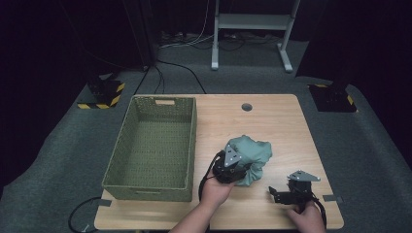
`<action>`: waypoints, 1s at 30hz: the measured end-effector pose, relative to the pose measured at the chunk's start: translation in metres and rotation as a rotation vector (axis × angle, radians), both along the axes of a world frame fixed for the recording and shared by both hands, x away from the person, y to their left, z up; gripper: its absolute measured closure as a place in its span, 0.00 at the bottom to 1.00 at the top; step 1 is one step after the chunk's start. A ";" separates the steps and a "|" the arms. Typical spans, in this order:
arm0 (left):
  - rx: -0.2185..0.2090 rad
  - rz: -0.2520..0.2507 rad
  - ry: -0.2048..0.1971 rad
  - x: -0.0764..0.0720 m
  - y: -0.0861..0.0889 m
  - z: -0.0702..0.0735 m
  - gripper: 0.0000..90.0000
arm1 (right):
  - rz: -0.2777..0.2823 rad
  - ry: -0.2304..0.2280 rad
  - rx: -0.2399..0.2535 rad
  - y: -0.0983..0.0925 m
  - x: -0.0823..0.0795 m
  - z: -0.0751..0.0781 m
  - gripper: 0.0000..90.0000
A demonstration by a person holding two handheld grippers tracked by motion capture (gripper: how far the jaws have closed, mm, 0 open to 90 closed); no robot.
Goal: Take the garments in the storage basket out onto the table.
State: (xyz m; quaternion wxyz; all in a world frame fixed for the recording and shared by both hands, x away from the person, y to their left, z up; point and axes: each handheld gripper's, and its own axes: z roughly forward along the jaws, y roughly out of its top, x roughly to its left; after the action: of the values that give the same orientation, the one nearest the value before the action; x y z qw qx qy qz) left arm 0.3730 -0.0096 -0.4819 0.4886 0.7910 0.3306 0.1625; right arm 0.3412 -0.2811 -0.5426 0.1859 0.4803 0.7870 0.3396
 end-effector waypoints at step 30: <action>0.084 0.020 0.111 0.010 -0.002 -0.032 0.59 | -0.006 0.001 0.013 -0.001 0.000 0.000 0.00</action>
State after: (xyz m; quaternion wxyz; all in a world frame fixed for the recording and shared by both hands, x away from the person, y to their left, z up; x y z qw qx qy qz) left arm 0.3825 -0.0112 -0.5136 0.4343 0.8152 0.3579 0.1368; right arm 0.3413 -0.2823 -0.5425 0.1832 0.4841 0.7834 0.3440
